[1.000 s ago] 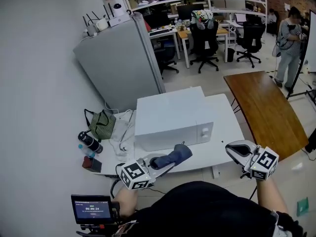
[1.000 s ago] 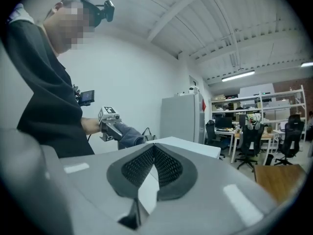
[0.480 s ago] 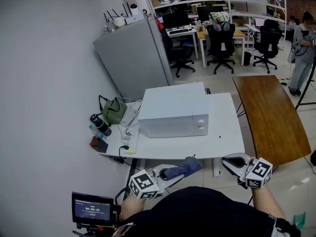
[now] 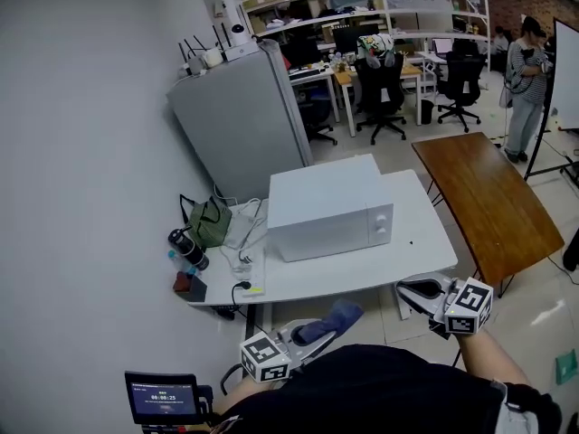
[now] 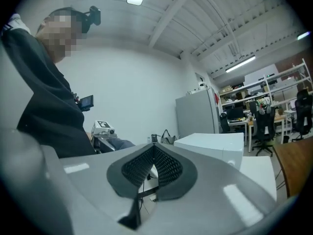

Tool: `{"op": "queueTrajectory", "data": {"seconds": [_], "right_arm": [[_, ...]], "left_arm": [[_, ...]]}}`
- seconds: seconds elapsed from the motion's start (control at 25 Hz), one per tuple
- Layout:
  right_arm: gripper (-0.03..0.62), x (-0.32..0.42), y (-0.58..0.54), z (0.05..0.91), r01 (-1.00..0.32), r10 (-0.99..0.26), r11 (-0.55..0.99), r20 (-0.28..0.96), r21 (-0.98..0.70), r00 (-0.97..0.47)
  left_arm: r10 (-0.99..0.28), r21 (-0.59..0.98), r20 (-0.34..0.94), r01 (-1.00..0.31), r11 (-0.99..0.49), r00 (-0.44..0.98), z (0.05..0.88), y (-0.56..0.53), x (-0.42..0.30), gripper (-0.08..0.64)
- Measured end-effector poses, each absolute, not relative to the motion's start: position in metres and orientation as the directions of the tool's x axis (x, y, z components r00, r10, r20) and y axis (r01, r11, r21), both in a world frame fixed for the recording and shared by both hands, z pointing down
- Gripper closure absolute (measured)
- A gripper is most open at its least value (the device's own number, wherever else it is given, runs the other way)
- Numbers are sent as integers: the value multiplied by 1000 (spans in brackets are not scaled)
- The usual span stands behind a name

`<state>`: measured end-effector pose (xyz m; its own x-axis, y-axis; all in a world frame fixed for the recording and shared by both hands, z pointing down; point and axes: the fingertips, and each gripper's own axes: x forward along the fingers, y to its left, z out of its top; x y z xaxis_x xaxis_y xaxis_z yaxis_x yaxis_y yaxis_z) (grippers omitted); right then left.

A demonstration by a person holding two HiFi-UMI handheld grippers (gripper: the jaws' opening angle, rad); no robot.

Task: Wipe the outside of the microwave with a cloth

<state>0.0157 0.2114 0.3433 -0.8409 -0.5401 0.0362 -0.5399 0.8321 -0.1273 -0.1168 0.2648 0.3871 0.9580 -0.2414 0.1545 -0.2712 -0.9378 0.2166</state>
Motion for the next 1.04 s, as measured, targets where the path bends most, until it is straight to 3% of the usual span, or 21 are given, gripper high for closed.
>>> {"op": "queueTrajectory", "data": {"seconds": [0.36,0.68,1.04], "right_arm": [[586,-34,259,354,-620,-608,780,125,-89,-784],[586,16,268,337,-644,-635,764,133,-37,-761],[586,37,262,342,-623,-615,781,115,-51,-780]], "left_arm": [[-94,295,130,-129,-947,987,398,295,-156,500],[-126,250,81,-142,-958,989,381,301,-120,500],[-118,232,112,-141,-962,987,385,297,-88,500]]}}
